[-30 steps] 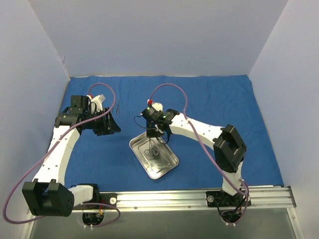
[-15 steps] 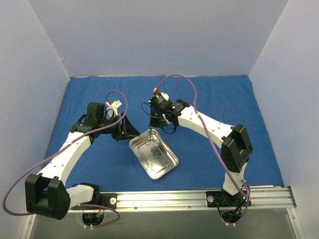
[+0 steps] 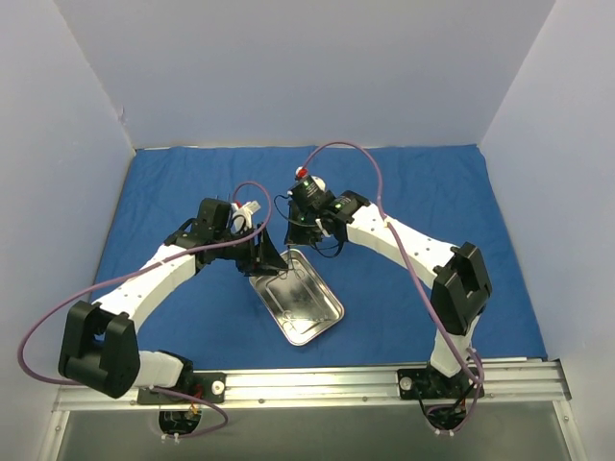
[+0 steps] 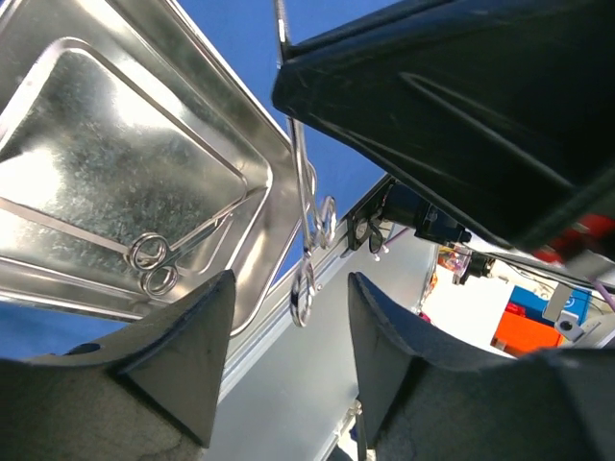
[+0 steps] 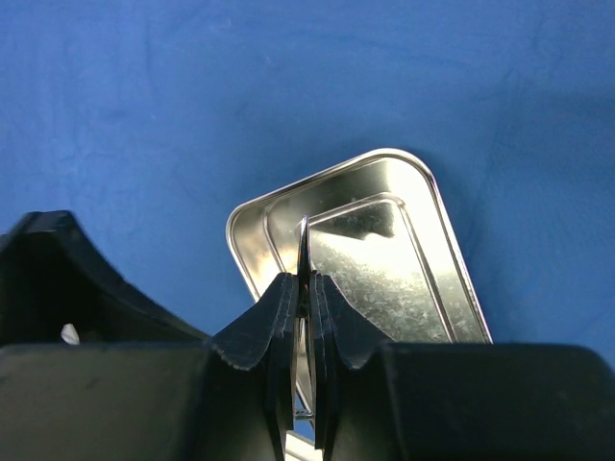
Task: Open and lay out the surgical kit
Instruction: Place the medical item in the surgical kit.
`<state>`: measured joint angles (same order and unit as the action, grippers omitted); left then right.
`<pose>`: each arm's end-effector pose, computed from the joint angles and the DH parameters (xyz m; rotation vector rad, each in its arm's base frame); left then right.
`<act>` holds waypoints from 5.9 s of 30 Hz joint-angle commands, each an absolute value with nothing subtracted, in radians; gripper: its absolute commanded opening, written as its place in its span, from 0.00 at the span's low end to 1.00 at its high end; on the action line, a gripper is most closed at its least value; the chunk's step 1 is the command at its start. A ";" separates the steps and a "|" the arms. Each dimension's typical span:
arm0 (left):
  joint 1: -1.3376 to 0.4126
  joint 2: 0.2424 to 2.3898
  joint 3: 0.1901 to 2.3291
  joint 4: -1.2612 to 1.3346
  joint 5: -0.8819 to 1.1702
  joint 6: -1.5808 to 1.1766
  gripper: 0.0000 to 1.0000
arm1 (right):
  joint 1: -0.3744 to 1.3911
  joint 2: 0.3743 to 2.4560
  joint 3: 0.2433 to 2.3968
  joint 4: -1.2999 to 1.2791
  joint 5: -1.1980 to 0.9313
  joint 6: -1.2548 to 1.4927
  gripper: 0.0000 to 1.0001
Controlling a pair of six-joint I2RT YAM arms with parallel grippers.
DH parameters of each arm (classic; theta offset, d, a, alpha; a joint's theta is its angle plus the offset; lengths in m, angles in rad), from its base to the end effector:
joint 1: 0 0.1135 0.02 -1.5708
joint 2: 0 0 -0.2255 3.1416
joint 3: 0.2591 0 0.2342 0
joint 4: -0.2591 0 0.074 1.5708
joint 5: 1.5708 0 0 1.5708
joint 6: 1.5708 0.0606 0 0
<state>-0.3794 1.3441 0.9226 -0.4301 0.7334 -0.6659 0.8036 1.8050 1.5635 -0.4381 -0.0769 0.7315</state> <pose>0.2440 -0.1410 0.2058 0.0004 2.5841 -1.3311 0.2820 0.2991 0.2525 -0.1311 2.4074 0.8662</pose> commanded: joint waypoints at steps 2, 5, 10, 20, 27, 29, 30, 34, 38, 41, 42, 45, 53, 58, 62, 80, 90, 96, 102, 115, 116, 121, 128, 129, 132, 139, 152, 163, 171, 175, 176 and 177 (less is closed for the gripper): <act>-0.399 1.368 0.973 -0.362 0.729 -0.680 0.57 | 0.793 1.736 1.606 -0.454 -0.086 0.729 0.00; -0.411 1.379 0.971 -0.362 0.729 -0.680 0.55 | 0.793 1.735 1.606 -0.453 -0.089 0.730 0.00; -0.413 1.381 0.969 -0.345 0.768 -0.684 0.13 | 0.785 1.735 1.606 -0.454 -0.109 0.726 0.00; -0.407 1.302 1.009 -0.439 0.819 -0.655 0.02 | 0.700 1.730 1.715 -0.593 -0.194 0.471 0.46; -0.405 1.186 0.951 -0.411 0.827 -0.670 0.02 | 0.661 1.648 1.666 -0.554 -0.461 0.370 0.63; -0.405 1.155 0.925 -0.379 0.824 -0.696 0.02 | 0.657 1.597 1.584 -0.496 -0.497 0.386 0.63; -0.405 1.125 0.914 -0.329 0.825 -0.734 0.02 | 0.652 1.550 1.541 -0.451 -0.579 0.425 0.63; -0.397 1.083 0.879 -0.206 0.841 -0.816 0.02 | 0.647 1.442 1.353 -0.217 -0.731 0.560 0.63; -0.394 1.072 0.887 -0.181 0.850 -0.831 0.02 | 0.647 1.391 1.281 -0.144 -0.793 0.586 0.62; -0.388 1.066 0.874 -0.111 0.870 -0.864 0.02 | 0.647 1.370 1.255 -0.149 -0.810 0.581 0.62; -0.387 1.066 0.865 -0.091 0.874 -0.886 0.02 | 0.647 1.367 1.249 -0.155 -0.813 0.574 0.62; -0.387 1.063 0.850 -0.022 0.893 -0.931 0.02 | 0.647 1.365 1.246 -0.170 -0.822 0.561 0.62; -0.384 1.052 0.824 0.096 0.925 -0.991 0.02 | 0.646 1.374 1.221 -0.135 -0.851 0.568 0.53; -0.383 1.051 0.810 0.120 0.933 -1.009 0.02 | 0.646 1.379 1.204 -0.095 -0.879 0.581 0.00; -0.370 1.060 0.819 -0.011 0.940 -0.957 0.30 | 0.641 1.371 1.215 -0.141 -0.847 0.543 0.00; -0.563 0.798 1.213 -0.796 0.259 0.138 0.62 | 0.653 1.376 1.249 -0.632 -0.877 0.291 0.00; -0.699 0.799 1.207 -0.738 0.387 0.300 0.68 | 0.795 1.413 1.293 -0.640 -0.975 0.419 0.00; -0.864 0.861 1.272 -0.836 0.271 0.438 0.68 | 0.839 1.463 1.341 -0.601 -1.051 0.506 0.00; -0.899 0.850 1.276 -0.963 0.327 0.566 0.68 | 0.920 1.479 1.322 -0.584 -1.077 0.540 0.00; -1.089 0.781 1.232 -1.134 0.293 0.572 0.68 | 1.023 1.509 1.353 -0.597 -1.077 0.532 0.00; -1.098 0.778 1.223 -1.135 0.296 0.569 0.68 | 1.023 1.512 1.359 -0.609 -1.071 0.525 0.00; -1.149 0.788 1.197 -1.121 0.252 0.571 0.66 | 1.034 1.526 1.390 -0.629 -1.068 0.522 0.00; -1.161 0.814 1.169 -1.080 0.202 0.607 0.64 | 1.060 1.559 1.434 -0.672 -1.055 0.503 0.00; -1.161 0.821 1.169 -1.074 0.202 0.607 0.64 | 1.063 1.562 1.437 -0.673 -1.055 0.503 0.00; -1.163 0.838 1.170 -1.058 0.204 0.606 0.62 | 1.071 1.568 1.448 -0.684 -1.051 0.500 0.00; -1.173 0.856 1.177 -1.088 0.195 0.614 0.47 | 1.078 1.571 1.453 -0.687 -1.049 0.499 0.00; -1.183 0.873 1.177 -1.083 0.146 0.540 0.02 | 1.016 1.595 1.521 -0.753 -1.013 0.482 0.55; -0.814 0.937 1.115 -0.901 0.041 0.330 0.02 | 0.387 1.551 1.517 -0.914 -0.688 0.416 0.85; -0.372 1.277 1.287 -0.796 0.166 0.186 0.02 | 0.308 1.562 1.554 -0.844 -0.362 0.492 0.84; -0.175 1.480 1.371 -0.738 0.186 0.103 0.02 | 0.311 1.584 1.537 -0.775 -0.423 0.489 0.84; -0.119 1.512 1.405 -0.724 0.190 0.075 0.02 | 0.313 1.592 1.529 -0.767 -0.422 0.482 0.84; -0.097 1.546 1.426 -0.709 0.190 0.065 0.02 | 0.316 1.598 1.525 -0.767 -0.416 0.473 0.84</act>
